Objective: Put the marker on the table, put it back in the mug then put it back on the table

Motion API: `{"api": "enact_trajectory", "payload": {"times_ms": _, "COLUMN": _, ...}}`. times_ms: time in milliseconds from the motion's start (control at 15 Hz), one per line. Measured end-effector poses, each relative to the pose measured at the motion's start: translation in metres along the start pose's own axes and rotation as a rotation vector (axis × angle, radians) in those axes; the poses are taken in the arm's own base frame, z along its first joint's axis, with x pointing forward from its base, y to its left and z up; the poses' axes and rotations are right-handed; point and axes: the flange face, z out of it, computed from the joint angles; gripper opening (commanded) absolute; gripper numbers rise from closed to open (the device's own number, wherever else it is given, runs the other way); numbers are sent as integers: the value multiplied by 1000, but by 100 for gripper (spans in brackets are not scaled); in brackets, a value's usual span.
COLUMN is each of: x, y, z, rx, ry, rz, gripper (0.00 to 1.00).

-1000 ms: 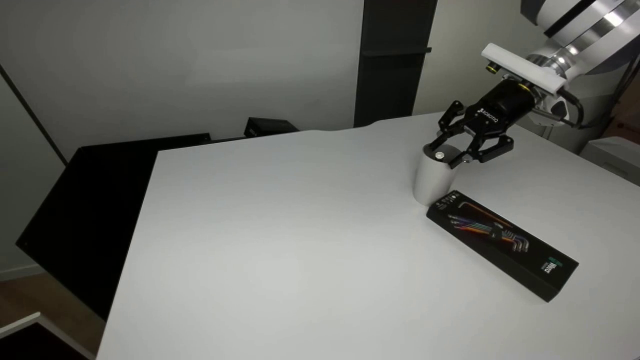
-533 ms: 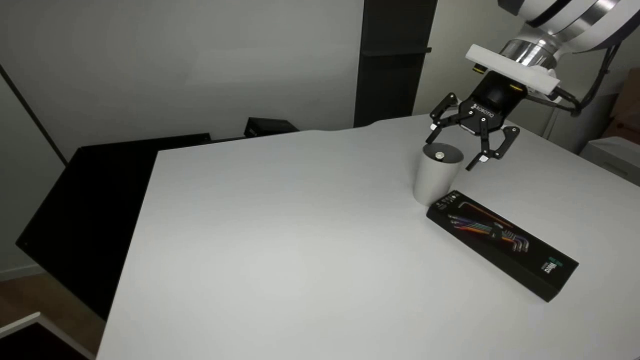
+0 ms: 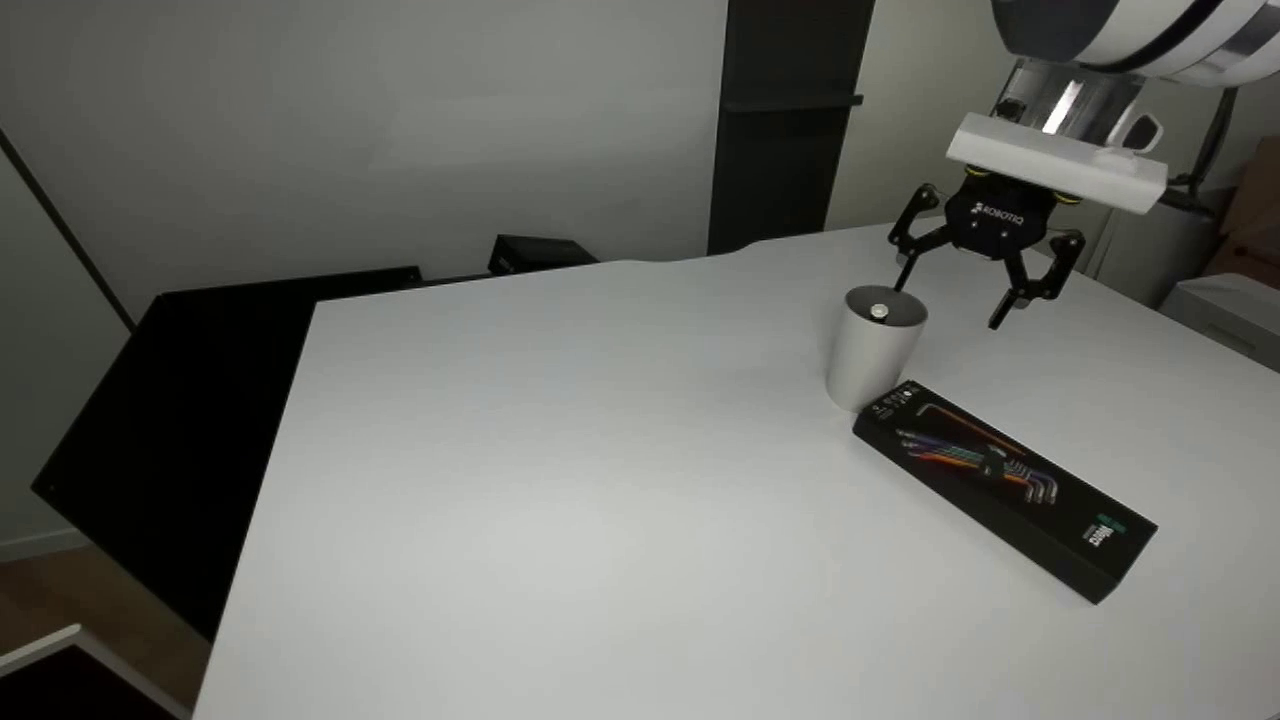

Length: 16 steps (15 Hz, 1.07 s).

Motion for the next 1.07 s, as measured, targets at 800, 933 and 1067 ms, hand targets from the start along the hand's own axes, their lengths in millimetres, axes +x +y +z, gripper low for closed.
{"api": "enact_trajectory", "payload": {"times_ms": 800, "x": -59, "y": 5, "z": -2, "rx": -57, "ry": 427, "rz": -253, "gripper": 100}}
{"api": "enact_trajectory", "payload": {"times_ms": 933, "x": -68, "y": 3, "z": 0, "rx": -53, "ry": 453, "rz": -270, "gripper": 100}}
{"api": "enact_trajectory", "payload": {"times_ms": 1067, "x": -77, "y": -1, "z": 0, "rx": -34, "ry": 473, "rz": -277, "gripper": 100}}
